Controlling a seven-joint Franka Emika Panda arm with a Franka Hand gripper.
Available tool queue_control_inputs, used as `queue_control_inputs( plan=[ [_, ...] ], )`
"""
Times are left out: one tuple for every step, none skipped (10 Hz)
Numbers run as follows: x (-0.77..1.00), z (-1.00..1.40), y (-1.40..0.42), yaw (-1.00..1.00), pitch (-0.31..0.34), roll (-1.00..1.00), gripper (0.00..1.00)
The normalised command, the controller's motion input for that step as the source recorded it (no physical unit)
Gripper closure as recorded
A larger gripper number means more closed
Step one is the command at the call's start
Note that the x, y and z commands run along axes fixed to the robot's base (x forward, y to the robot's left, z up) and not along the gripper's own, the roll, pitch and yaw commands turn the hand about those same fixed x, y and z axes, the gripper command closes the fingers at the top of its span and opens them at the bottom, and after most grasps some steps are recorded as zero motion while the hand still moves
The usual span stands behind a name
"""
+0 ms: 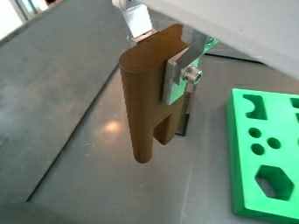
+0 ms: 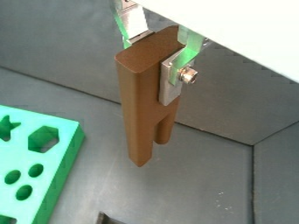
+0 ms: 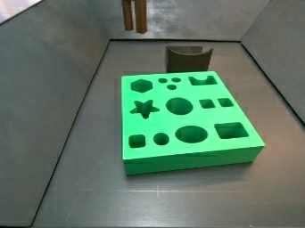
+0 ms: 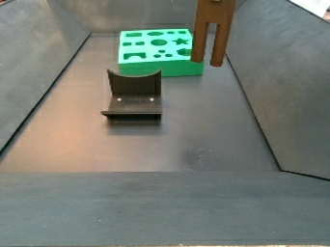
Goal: Pick up the square-circle object. Move up. Rotate the square-circle object. Place the square-circle object on the fixture. Regrasp the square-circle object. Move to above the board. Insert the square-circle object.
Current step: Rotate the square-circle object.
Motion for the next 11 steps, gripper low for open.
queue_control_inputs(
  plan=[
    [0.02,0.0,0.03,-1.0,0.029,-0.06,1.0],
    [0.02,0.0,0.03,-1.0,0.028,-0.05,1.0],
    [0.02,0.0,0.03,-1.0,0.031,-0.06,1.0],
    [0.02,0.0,0.02,-1.0,0.034,-0.06,1.0],
    [0.02,0.0,0.02,-1.0,0.04,-0.07,1.0],
    [0.02,0.0,0.02,-1.0,0.043,-0.08,1.0],
    [0.02,0.0,0.02,-1.0,0.055,-0.1,1.0],
    [0.02,0.0,0.02,-1.0,0.062,-0.11,1.0],
    [0.02,0.0,0.02,-1.0,0.082,-0.15,1.0],
    [0.02,0.0,0.02,-0.78,0.083,-0.15,1.0],
    [0.02,0.01,0.02,-0.48,0.081,-0.15,1.0]
  ],
)
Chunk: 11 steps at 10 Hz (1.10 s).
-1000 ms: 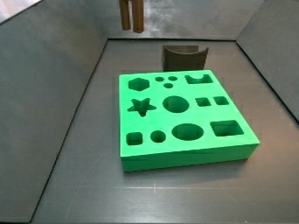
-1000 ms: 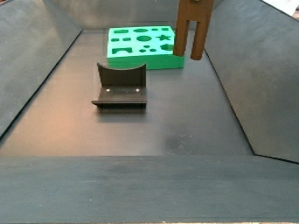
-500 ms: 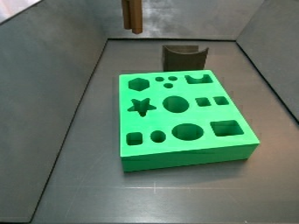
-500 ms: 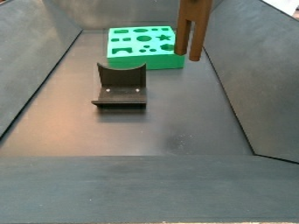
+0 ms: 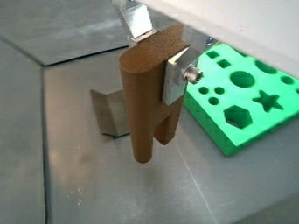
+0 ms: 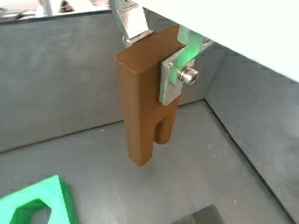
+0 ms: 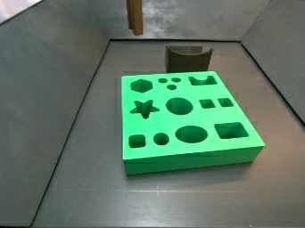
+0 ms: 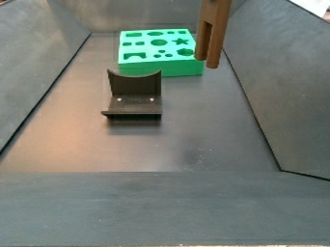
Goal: Pick up the square-circle object. Move up. Rotate the square-circle object. Place the square-circle object on the fixture. Regrasp the square-circle object. Move to above the board. Insert the square-circle object.
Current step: Rotate the square-circle object.
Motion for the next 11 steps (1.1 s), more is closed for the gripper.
queue_control_inputs(
  plan=[
    [0.02,0.01,0.02,-0.36,0.08,-0.15,1.0],
    [0.02,0.01,0.02,-0.21,0.079,-0.15,1.0],
    [0.0,0.0,0.0,-1.0,0.054,-0.1,1.0],
    [0.0,0.0,0.0,-1.0,0.057,-0.11,1.0],
    [0.0,0.0,0.0,-1.0,0.069,-0.14,1.0],
    [0.0,0.01,0.01,-0.77,0.076,-0.15,1.0],
    [0.01,0.01,0.01,-0.55,0.074,-0.15,1.0],
    [0.01,0.01,0.01,-0.33,0.073,-0.15,1.0],
    [0.01,0.01,0.01,-0.25,0.072,-0.15,1.0],
    [0.0,-1.0,0.0,-0.15,0.072,-0.35,1.0],
    [0.02,-1.0,0.0,-0.1,0.045,-0.34,1.0]
  ],
)
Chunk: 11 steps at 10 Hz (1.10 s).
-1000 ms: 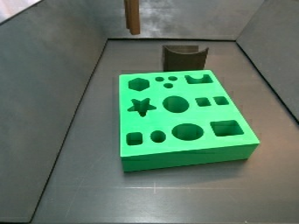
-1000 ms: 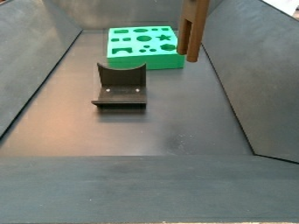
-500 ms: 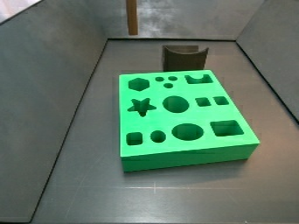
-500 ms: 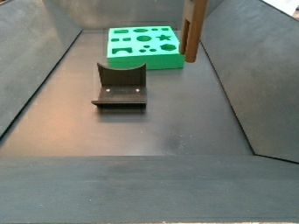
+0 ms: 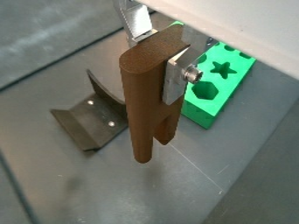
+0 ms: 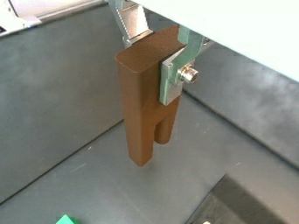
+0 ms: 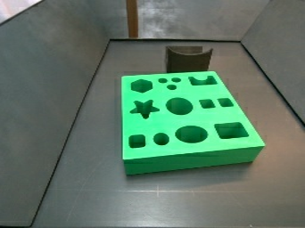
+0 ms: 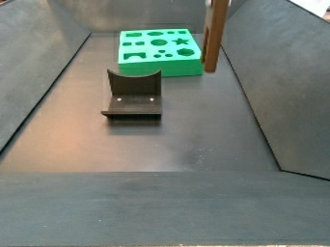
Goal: Pick up the square-circle object. Move up. Rotate the square-circle object. Place the square-circle object on the fixture. Regrasp the square-circle object. Move to above the board. Insert the square-circle object.
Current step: Rotate the square-circle object.
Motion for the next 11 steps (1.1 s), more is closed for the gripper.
queue_control_inputs(
  plan=[
    [0.02,-1.0,0.02,-0.08,0.012,-0.3,1.0],
    [0.01,-1.0,0.02,-0.06,-0.025,-0.23,1.0],
    [0.01,-1.0,0.02,-0.06,-0.049,-0.21,1.0],
    [0.01,-1.0,0.03,-0.05,-0.064,-0.19,1.0],
    [0.01,-0.82,0.03,-0.05,-0.063,-0.18,1.0],
    [0.01,-0.63,0.04,-0.05,-0.059,-0.18,1.0],
    [0.01,-0.39,0.03,-0.05,-0.054,-0.17,1.0],
    [0.0,0.0,0.0,-0.06,-0.055,0.04,0.0],
    [0.0,1.0,0.0,-0.05,-0.041,0.04,0.0],
    [-0.01,1.0,0.0,-0.05,-0.03,0.04,0.0],
    [-0.03,1.0,0.0,-0.05,-0.002,0.03,0.0]
  ],
)
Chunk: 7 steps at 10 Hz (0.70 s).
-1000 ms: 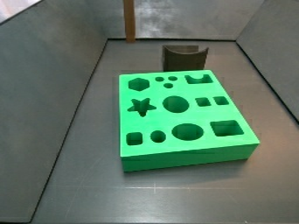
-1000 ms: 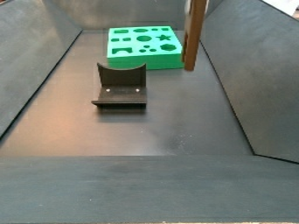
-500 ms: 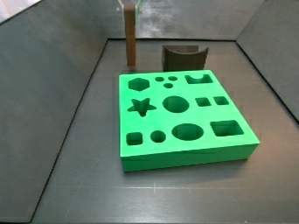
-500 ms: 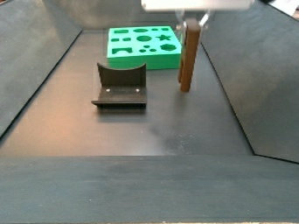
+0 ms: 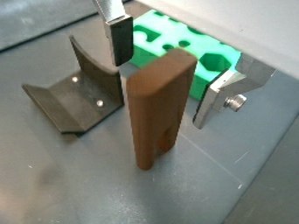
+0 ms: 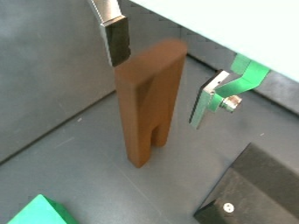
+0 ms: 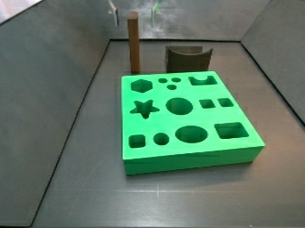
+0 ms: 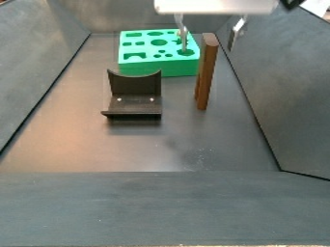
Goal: Pick up the square-circle object. Move up. Rotate the square-circle object. Place the square-circle object on the fixture. Regrasp the square-circle object. Move to above the board. Insert the square-circle object.
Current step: Rotate the square-circle object.
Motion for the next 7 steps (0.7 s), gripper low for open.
queue_control_inputs(
  plan=[
    [-0.03,0.9,0.0,-0.04,0.017,0.02,0.0],
    [-0.02,0.66,0.0,-0.03,0.037,0.01,0.0],
    [-0.01,0.47,0.01,-0.03,0.05,0.0,0.0],
    [0.0,0.22,0.01,-0.03,0.073,-0.02,0.0],
    [0.0,0.0,0.08,1.0,0.007,0.0,0.0],
    [0.02,-0.06,0.08,1.0,0.007,0.0,0.0],
    [0.02,-0.03,0.05,1.0,0.006,0.0,0.0]
  ],
)
